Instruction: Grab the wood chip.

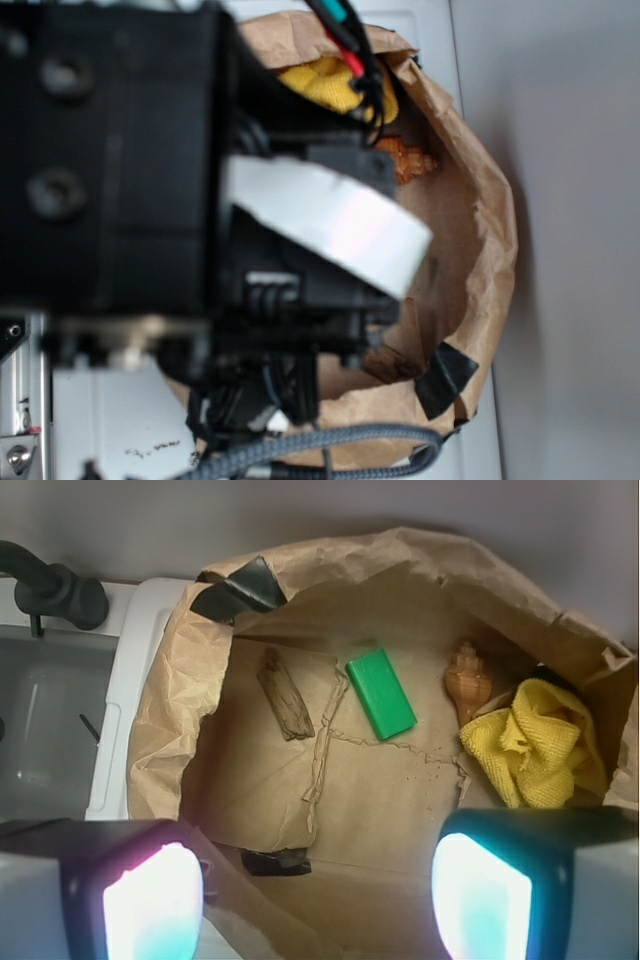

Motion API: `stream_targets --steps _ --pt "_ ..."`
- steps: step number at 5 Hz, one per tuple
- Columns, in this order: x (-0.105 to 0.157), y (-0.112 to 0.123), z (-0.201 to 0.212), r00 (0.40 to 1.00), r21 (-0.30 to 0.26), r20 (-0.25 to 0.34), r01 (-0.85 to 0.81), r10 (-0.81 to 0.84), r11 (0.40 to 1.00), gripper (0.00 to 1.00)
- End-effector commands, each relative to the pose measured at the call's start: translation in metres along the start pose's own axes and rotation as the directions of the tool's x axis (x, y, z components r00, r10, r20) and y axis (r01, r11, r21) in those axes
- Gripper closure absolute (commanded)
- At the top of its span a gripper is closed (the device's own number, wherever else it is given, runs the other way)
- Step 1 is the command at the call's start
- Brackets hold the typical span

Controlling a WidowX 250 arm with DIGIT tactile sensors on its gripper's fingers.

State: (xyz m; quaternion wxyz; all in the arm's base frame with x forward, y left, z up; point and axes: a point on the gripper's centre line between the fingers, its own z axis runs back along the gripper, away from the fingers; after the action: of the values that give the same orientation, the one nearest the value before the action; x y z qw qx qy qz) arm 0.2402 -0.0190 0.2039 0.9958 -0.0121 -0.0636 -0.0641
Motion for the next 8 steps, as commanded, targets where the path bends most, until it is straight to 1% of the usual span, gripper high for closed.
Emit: stream_targets --steps 1,2,3,4,5,6,7,8 --pt "0.027 -0.013 -0.016 0.983 0.018 0.137 0.122 -0.123 0.992 0.0" --pt "0.036 -0.007 -0.059 0.975 0.066 0.143 0.165 -0.173 0.984 0.0" --pt "0.03 0.005 -0.082 0.967 0.083 0.14 0.203 -0.213 0.976 0.0" --pt "0.029 0.027 -0.107 0.97 0.113 0.11 0.203 -0.215 0.973 0.0" --pt "0.029 0.041 -0.116 0.972 0.129 0.112 0.191 -0.206 0.973 0.0" --pt "0.03 0.036 -0.138 0.967 0.133 0.073 0.234 -0.245 0.963 0.0" --pt "0.025 0.016 -0.141 0.955 0.108 0.073 0.28 -0.288 0.954 0.0" --pt "0.021 0.004 -0.132 0.95 0.073 0.081 0.296 -0.302 0.952 0.0"
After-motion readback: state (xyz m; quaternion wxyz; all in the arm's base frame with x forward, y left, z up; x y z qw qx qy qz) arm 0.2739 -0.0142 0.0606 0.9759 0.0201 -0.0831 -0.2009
